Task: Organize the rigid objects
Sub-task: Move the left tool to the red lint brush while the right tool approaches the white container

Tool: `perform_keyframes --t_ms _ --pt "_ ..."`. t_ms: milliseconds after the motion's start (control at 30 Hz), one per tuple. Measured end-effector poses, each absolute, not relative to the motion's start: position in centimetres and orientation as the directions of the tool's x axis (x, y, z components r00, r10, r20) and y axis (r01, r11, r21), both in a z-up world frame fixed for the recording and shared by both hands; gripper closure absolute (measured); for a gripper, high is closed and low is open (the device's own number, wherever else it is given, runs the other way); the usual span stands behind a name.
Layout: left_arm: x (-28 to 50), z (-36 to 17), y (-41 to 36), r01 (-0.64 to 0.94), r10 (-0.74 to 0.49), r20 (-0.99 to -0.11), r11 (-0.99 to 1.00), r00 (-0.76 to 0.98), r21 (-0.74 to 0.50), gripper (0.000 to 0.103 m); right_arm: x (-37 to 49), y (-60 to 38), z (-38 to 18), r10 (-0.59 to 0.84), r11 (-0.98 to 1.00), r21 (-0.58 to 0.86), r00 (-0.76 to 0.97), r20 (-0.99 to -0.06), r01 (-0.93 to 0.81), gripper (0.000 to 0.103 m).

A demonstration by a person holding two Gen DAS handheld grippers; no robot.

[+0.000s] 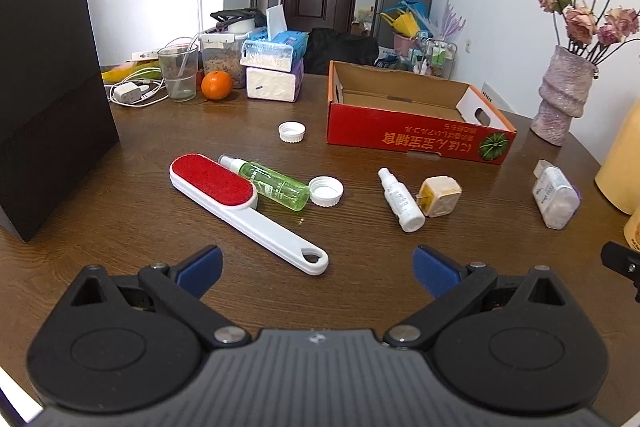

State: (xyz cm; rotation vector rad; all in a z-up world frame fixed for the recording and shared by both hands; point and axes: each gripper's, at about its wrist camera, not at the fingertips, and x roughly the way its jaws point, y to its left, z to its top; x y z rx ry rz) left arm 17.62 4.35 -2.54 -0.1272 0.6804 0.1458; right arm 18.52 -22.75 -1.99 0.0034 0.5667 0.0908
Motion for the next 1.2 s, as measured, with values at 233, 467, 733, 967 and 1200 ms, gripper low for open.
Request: perform_keyframes --t_ms 233,467,733,967,1200 --pt "20.1 -3.2 5.1 -0.208 0.115 -0.659 0.976 0.743 -0.065 0.000 21.3 -23.7 -2.7 0.073 0.997 0.039 0.830 -0.552 -0.062 0.000" --pt "23.2 -4.3 6.4 -0.266 0.154 -0.695 0.962 0.702 -0.055 0.000 24.3 -24.7 -3.7 0.059 0.998 0.043 0.818 -0.572 -0.041 0.000" --pt "26.5 -6.0 8.5 -0.342 0.204 -0.738 0.939 0.643 -0.039 0.000 28.3 -26.1 -4.9 0.030 0.999 0.044 0.803 -0.595 -0.005 0.000" --pt "29.1 -7.4 10.1 -0.394 0.237 -0.765 0.919 0.598 -0.023 0.000 31.9 -27.6 -6.2 -0.005 0.999 0.039 0.791 -0.612 0.037 0.000" --pt "31.2 -8.8 11.4 -0.438 0.267 -0.786 0.899 0.558 -0.005 0.000 34.8 -28.5 -7.6 -0.020 0.999 0.017 0.788 -0.616 0.039 0.004"
